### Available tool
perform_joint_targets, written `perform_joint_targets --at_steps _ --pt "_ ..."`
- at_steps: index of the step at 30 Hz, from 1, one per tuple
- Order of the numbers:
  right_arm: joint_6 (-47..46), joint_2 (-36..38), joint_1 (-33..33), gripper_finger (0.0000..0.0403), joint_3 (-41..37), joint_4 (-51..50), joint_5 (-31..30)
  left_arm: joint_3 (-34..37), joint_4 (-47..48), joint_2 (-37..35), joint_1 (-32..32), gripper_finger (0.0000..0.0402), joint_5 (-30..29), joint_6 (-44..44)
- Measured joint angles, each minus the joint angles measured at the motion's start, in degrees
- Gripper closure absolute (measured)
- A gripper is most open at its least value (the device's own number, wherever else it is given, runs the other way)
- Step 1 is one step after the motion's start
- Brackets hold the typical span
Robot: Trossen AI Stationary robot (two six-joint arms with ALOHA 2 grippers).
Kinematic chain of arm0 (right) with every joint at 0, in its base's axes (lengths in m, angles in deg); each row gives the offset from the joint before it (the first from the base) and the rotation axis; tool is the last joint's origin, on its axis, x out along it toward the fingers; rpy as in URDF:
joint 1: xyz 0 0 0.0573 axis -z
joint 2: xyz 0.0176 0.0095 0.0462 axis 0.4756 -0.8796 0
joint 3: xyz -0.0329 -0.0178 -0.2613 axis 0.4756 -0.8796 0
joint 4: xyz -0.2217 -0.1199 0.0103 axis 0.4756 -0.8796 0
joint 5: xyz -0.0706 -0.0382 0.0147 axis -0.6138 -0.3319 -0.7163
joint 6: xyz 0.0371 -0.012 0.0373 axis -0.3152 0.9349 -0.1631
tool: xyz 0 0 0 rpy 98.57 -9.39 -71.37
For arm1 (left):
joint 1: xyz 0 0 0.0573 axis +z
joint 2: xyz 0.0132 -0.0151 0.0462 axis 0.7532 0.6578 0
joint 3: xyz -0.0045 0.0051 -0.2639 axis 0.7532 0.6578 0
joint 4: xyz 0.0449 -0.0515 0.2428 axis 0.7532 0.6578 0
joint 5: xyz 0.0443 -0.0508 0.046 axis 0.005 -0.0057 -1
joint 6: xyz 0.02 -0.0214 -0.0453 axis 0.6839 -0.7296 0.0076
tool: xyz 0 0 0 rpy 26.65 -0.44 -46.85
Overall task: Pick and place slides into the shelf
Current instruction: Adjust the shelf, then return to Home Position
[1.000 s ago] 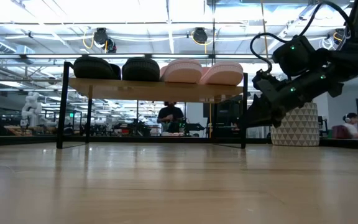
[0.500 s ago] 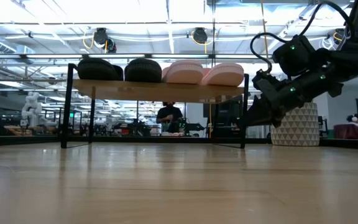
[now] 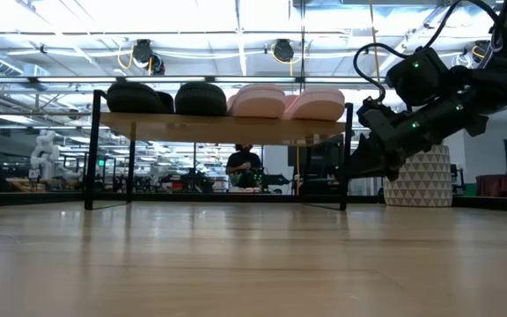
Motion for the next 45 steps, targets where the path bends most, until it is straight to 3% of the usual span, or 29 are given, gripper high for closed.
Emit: perform_joint_targets --at_steps 21,36,45 --pt "-5.34 -0.04 -9.58 0.0381 -0.04 -3.58 -5.65 -0.02 -0.02 0.02 0.0 0.0007 0.02 0.26" --pt "-6.96 -0.08 -10.81 0.0379 -0.11 -4.23 -6.85 -0.02 -0.01 0.02 0.0 0.0007 0.04 0.46" --pt "-10.21 -0.33 -10.79 0.0311 -0.33 -8.86 -5.96 -0.02 -0.08 0.02 0.0 0.0007 0.07 1.56"
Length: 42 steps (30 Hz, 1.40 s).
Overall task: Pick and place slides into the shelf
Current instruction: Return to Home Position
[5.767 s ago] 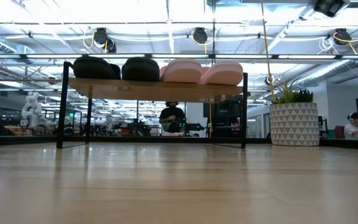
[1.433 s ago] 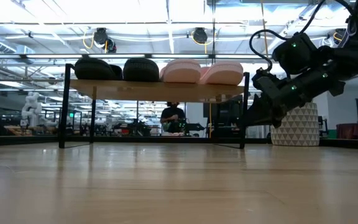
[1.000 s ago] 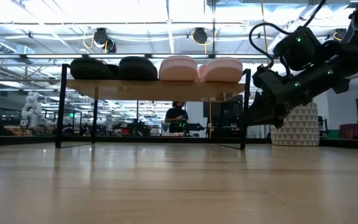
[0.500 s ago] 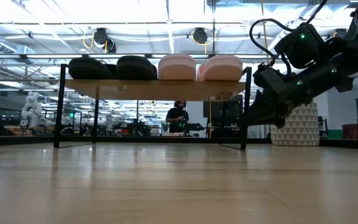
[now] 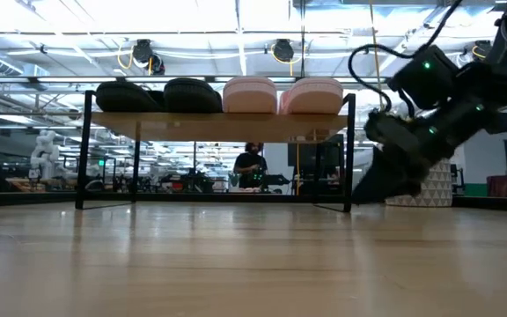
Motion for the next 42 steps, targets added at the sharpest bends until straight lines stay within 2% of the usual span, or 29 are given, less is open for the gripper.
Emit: perform_joint_targets --at_steps 7,14,18,23,29,32,36,42 --pt "-0.76 0.76 0.03 0.0263 0.0 -2.15 -0.59 -0.02 -0.02 0.0 0.0 0.0007 0.02 1.11" --pt "-0.95 4.68 0.4 0.0255 0.05 -7.72 -0.32 -0.02 0.23 0.0 -0.16 0.0007 1.92 1.13" --pt "-1.8 9.93 0.36 0.0258 0.07 -15.56 2.58 -0.02 2.89 0.0 -1.12 0.0007 1.7 -1.3" --pt "-5.17 18.28 0.26 0.0259 0.09 -25.83 7.42 -0.02 7.66 0.0 -3.31 0.0007 -2.4 -7.84" --pt "-9.31 28.75 0.18 0.0259 0.11 -30.93 16.05 -0.02 10.49 0.0 -5.0 0.0007 -6.48 -10.57" --pt "-10.79 34.29 -0.56 0.0259 0.11 -30.82 18.61 -0.02 12.09 0.0 -5.25 0.0007 -7.28 -10.74" --pt "-12.15 42.45 -2.63 0.0259 0.11 -27.92 18.79 -0.02 15.75 -0.38 -4.93 0.0007 -7.27 -10.44" --pt "-10.79 53.45 -4.65 0.0259 0.11 -10.26 18.6 -0.02 21.3 -2.76 -2.01 0.0007 -12.2 -12.58"
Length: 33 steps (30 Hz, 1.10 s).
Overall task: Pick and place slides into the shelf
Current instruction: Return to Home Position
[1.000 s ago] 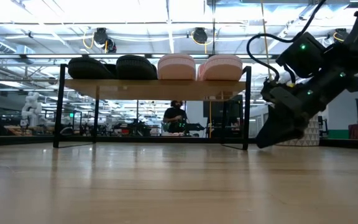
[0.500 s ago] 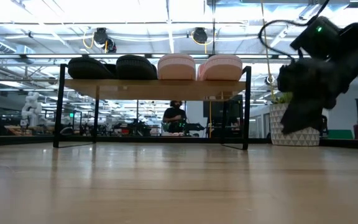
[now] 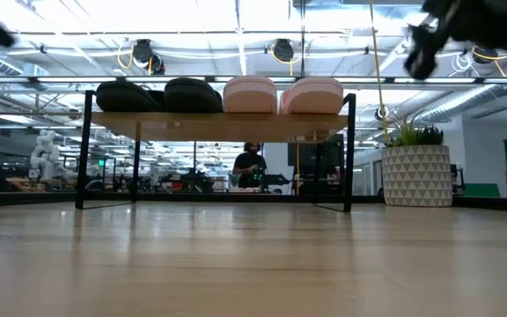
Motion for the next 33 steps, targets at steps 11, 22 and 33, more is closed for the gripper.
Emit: perform_joint_targets --at_steps 11,22,33 --pt "6.49 8.41 0.0 0.0259 0.11 15.82 14.32 0.0 12.54 -12.73 7.02 0.0007 -4.63 25.19" --pt "10.5 8.4 0.51 0.0259 0.11 10.08 21.27 24.74 12.53 -35.6 -3.86 0.0007 -19.2 9.79" --pt "12.17 8.41 4.61 0.0259 0.11 9.04 21.23 44.13 -11.07 -42.28 -2.41 0.0007 -22.22 12.4"
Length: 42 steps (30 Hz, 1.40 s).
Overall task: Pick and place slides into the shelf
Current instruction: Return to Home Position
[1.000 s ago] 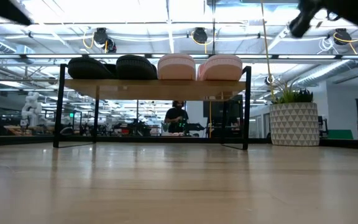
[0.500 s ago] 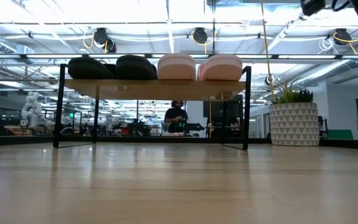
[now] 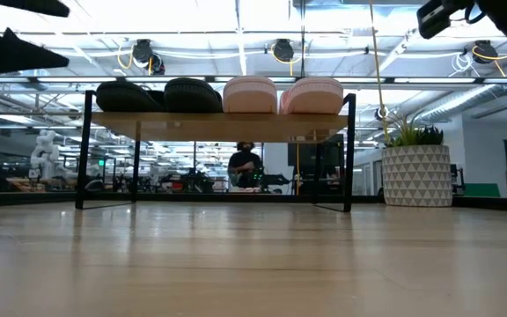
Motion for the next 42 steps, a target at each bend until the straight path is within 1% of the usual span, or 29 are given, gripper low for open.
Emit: perform_joint_targets --at_steps 3,4,6,9,13,18,20,25,29,32,35,37,39,42 --pt "0.67 0.02 1.45 0.0259 0.0 0.01 0.06 3.41 1.23 -1.08 0.34 0.0007 -7.47 -4.09" --pt "0.78 0.02 1.97 0.0259 0.0 0.03 0.05 4.51 2.28 -2.03 0.31 0.0007 -9.12 -6.15" --pt "0.83 0.02 3.01 0.0259 0.13 -0.06 0.07 5.94 4.8 -4.47 0.31 0.0007 -8.41 -10.23" --pt "1.34 0.0 4.42 0.0259 2.08 -0.48 0.08 6.71 8.35 -9.26 0.29 0.0007 -3.42 -11.7" --pt "5.91 -0.15 6.46 0.0259 6.27 -2.61 0.1 6.97 12.96 -18.18 -0.46 0.0007 -3.94 -8.01" --pt "11.99 -1.85 8.64 0.0259 12.63 -14.18 -0.05 6.97 16.25 -30.57 -2.03 0.0007 -3.54 -1.35" --pt "13.52 -3.31 9.07 0.0259 13.84 -15.57 -0.13 6.97 16.31 -35.27 -3.31 0.0007 -3.46 1.21" --pt "14.39 -7.43 10.25 0.0259 14.4 -14.44 -4.82 6.95 16.28 -43.84 -8.95 0.0007 -3.54 6.19" --pt "14.19 -9.65 11.42 0.0259 14.4 -9.48 -4.9 6.95 17.13 -48.23 -13.65 0.0007 -4.31 8.01" --pt "11.37 -10.48 11.59 0.0259 14.4 -4.81 -4.8 6.95 18.47 -50.88 -17.84 0.0007 -4.21 7.97" --pt "7.88 -11.05 11.45 0.0259 14.4 -2.69 -4.68 7.27 17.72 -52.83 -22.27 0.0007 -4.3 8.83" --pt "7.4 -11.67 10.8 0.0259 14.4 -2.85 -5.0 8.74 15.66 -52.95 -22.83 0.0007 -4.86 9.23" --pt "7.29 -12.5 9.91 0.0259 14.4 -2.94 -6.49 11.01 11.79 -52.97 -22.71 0.0007 -4.82 9.19" --pt "7.27 -13.84 8.13 0.0259 14.4 -2.99 -8.87 15.61 2.56 -52.94 -22.37 0.0007 -3.55 10.32"
